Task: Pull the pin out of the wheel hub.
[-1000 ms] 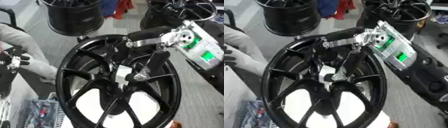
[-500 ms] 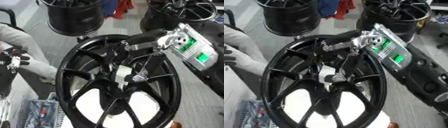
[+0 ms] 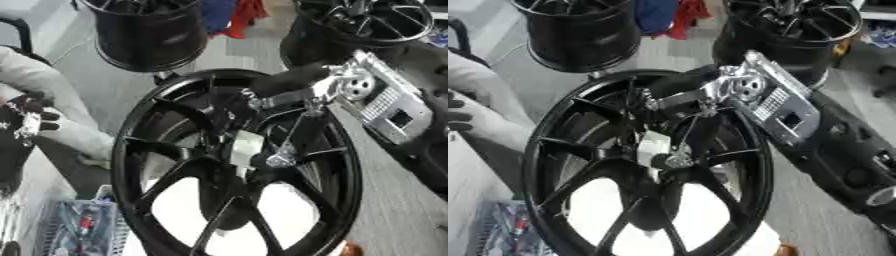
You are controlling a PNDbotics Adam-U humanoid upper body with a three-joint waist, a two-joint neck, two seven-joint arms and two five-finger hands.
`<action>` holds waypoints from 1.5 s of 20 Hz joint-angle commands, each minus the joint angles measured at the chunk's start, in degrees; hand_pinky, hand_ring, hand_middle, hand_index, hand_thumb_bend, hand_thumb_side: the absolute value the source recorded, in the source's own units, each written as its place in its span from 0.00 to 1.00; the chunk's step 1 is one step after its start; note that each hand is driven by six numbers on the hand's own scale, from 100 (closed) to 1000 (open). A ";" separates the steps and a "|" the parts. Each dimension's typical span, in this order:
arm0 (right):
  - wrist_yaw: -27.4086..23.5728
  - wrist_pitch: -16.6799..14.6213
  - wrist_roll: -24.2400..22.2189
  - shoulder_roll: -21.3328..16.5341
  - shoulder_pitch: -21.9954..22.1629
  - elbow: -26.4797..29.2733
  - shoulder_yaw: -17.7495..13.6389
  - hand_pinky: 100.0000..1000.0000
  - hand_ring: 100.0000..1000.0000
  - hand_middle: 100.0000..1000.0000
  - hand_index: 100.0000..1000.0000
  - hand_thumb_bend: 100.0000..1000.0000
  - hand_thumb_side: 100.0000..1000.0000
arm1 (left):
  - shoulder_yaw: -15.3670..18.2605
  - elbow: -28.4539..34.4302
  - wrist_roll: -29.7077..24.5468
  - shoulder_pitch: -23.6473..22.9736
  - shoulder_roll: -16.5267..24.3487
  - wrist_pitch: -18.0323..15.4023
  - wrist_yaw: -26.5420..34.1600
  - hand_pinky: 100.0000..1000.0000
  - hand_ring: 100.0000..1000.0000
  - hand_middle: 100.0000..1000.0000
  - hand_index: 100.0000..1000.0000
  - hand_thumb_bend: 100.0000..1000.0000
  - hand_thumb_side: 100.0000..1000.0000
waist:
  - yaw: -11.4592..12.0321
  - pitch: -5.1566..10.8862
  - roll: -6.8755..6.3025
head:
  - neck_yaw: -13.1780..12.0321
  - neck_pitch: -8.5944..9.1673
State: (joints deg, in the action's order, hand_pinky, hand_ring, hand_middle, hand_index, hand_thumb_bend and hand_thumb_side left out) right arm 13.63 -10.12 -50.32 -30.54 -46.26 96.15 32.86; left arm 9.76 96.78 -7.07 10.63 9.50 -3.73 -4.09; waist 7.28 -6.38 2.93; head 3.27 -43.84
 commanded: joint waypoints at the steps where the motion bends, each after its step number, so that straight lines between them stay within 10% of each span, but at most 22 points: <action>1: 1.21 -0.38 -0.32 -0.42 -0.55 -0.42 -0.42 0.72 0.76 0.77 0.87 0.12 0.13 | 0.14 1.00 -0.18 0.66 0.59 -0.07 -0.27 0.58 0.60 0.62 0.76 0.04 0.57 | -0.09 0.56 -0.25 | 0.18 -0.28; 19: 4.31 -2.52 -0.17 1.34 0.55 -5.58 0.39 0.69 0.72 0.74 0.84 0.10 0.11 | 0.11 1.03 -0.20 0.72 0.56 -0.04 -0.24 0.58 0.60 0.62 0.76 0.04 0.57 | 0.10 0.47 -0.17 | 0.42 -0.28; 30: 2.86 -2.74 1.76 1.72 0.00 -5.40 0.43 0.48 0.49 0.50 0.65 0.00 0.04 | 0.07 1.03 -0.30 0.81 0.57 -0.03 -0.22 0.58 0.60 0.62 0.76 0.03 0.57 | 0.26 0.44 -0.10 | 0.46 -0.28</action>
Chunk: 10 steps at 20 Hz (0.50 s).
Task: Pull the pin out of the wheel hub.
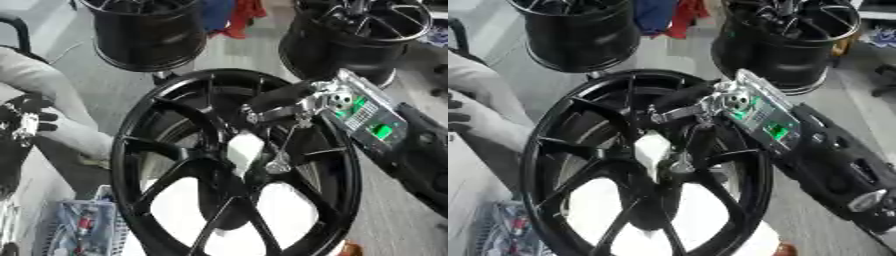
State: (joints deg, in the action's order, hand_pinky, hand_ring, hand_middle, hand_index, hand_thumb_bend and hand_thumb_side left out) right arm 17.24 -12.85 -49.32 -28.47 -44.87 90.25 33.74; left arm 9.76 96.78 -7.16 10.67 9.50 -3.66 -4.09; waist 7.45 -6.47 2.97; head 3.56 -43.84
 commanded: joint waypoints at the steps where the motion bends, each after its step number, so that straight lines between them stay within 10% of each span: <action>1: -0.95 -0.05 1.01 -0.32 -1.51 0.56 -0.47 0.46 0.47 0.48 0.63 0.00 0.04 | 0.07 1.03 -0.21 0.77 0.58 -0.11 -0.20 0.58 0.60 0.62 0.76 0.03 0.57 | 0.11 0.53 -0.13 | 0.17 -0.28; 10: -4.10 0.64 3.71 -1.31 -4.17 3.11 -1.71 0.26 0.26 0.25 0.39 0.00 0.03 | 0.05 0.99 -0.24 0.79 0.69 -0.09 -0.13 0.58 0.60 0.62 0.76 0.03 0.57 | 0.19 0.76 0.02 | 0.18 -0.28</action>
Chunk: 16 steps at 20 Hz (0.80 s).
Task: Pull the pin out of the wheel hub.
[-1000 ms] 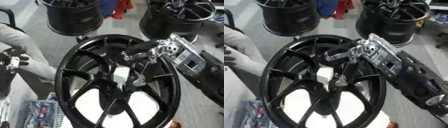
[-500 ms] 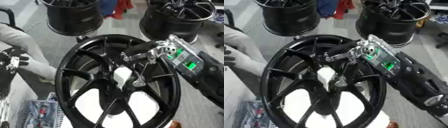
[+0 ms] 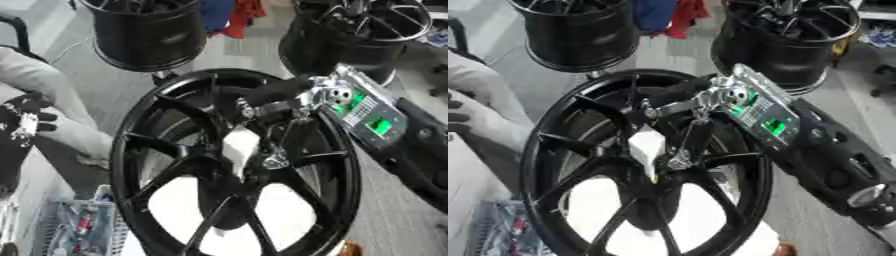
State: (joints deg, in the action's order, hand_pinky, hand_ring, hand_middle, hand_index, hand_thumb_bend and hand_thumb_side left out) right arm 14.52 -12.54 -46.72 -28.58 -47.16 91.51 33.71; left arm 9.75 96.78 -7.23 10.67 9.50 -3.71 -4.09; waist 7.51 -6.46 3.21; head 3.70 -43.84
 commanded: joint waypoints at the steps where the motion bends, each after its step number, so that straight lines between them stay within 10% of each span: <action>1: -2.09 0.67 1.38 -1.46 -2.32 2.20 -2.00 0.25 0.25 0.24 0.39 0.00 0.03 | 0.07 0.99 -0.16 0.78 0.72 -0.05 -0.13 0.58 0.60 0.62 0.76 0.03 0.57 | 0.12 0.78 -0.20 | 0.01 -0.28; 16: -15.49 7.43 9.04 -11.94 -4.54 11.86 -12.80 0.23 0.23 0.22 0.37 0.00 0.05 | 0.42 0.88 0.06 0.45 1.39 0.09 -0.32 0.58 0.60 0.62 0.76 0.03 0.58 | -1.66 1.12 0.48 | -0.68 -0.28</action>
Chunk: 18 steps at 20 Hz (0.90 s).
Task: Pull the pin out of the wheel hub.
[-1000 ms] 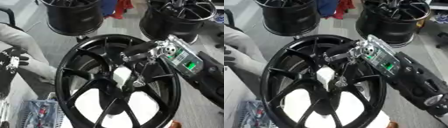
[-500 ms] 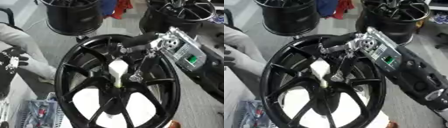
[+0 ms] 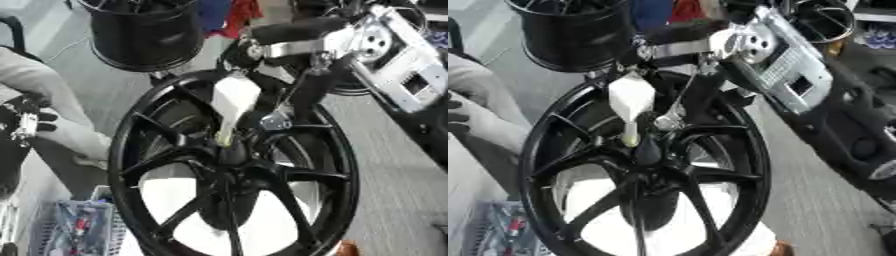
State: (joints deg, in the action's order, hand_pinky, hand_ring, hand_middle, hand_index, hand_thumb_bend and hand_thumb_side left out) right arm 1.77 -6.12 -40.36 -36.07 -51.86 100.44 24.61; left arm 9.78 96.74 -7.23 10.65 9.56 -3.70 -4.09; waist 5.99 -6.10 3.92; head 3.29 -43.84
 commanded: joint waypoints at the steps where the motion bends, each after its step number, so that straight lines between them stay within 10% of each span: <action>1: -3.59 1.39 4.52 -6.43 1.82 4.00 -5.62 0.24 0.23 0.22 0.37 0.00 0.05 | 0.46 0.91 0.11 0.44 1.37 0.09 -0.34 0.58 0.60 0.62 0.76 0.03 0.58 | -0.38 0.74 -0.23 | -0.56 -0.28; 8: -3.65 2.78 21.49 -16.55 21.86 5.93 -20.65 0.23 0.23 0.22 0.38 0.00 0.07 | 0.94 0.95 0.58 0.38 1.32 0.11 -0.36 0.58 0.60 0.62 0.76 0.03 0.58 | -1.39 0.50 -0.53 | -1.57 -0.28; 14: -0.75 2.96 37.68 -10.73 40.49 -2.19 -33.41 0.27 0.27 0.26 0.41 0.06 0.03 | 1.39 1.07 1.02 0.48 1.12 0.05 -0.36 0.58 0.60 0.63 0.76 0.03 0.58 | -2.15 -0.04 -1.13 | -2.11 -0.28; 18: 4.19 5.11 43.58 -4.07 48.38 -9.78 -37.93 0.58 0.63 0.66 0.79 0.18 0.06 | 1.57 1.14 1.23 0.55 0.95 0.04 -0.44 0.58 0.60 0.63 0.76 0.03 0.58 | -2.33 -0.41 -1.33 | -2.35 -0.28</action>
State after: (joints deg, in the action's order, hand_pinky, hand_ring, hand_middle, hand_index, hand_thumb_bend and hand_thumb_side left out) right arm 4.29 -1.51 1.41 -40.35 -3.27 92.27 -11.15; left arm 10.86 96.73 -6.28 10.61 9.58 -3.61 -4.15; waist 3.75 -7.05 2.57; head 1.16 -43.84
